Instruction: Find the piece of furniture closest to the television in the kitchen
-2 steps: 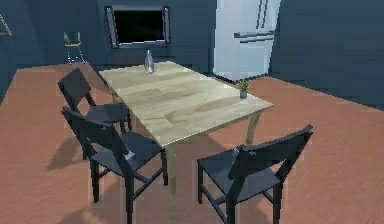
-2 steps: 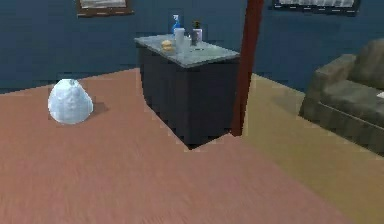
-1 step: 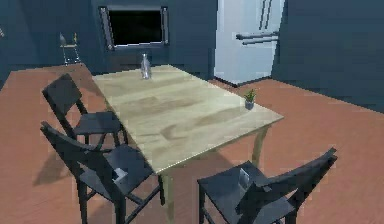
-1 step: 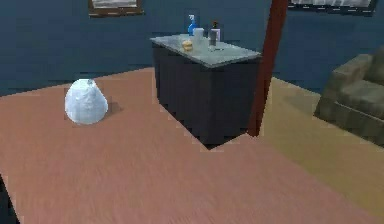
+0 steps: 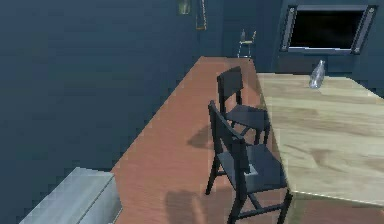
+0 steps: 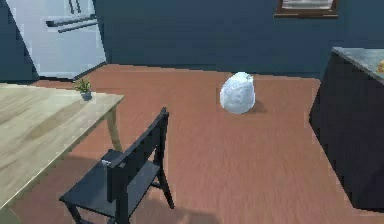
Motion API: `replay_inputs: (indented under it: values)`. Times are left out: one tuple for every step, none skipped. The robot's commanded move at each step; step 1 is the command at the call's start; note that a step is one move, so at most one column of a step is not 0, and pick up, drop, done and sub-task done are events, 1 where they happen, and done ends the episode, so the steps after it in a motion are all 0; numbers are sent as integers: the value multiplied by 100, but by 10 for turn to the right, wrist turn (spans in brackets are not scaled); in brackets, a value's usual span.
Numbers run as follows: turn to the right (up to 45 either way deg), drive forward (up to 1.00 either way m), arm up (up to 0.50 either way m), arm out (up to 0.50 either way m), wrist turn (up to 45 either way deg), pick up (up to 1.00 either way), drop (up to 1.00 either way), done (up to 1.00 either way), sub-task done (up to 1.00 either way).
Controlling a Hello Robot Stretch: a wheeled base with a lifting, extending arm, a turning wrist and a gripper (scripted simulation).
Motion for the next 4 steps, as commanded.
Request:
replay_inputs:
  values:
    - [-60,0,0,0,0,0,0,0,0]
    - [0,100,0,0,0,0,0,0,0]
    - [-120,0,0,0,0,0,0,0,0]
    - [0,25,0,0,0,0,0,0,0]
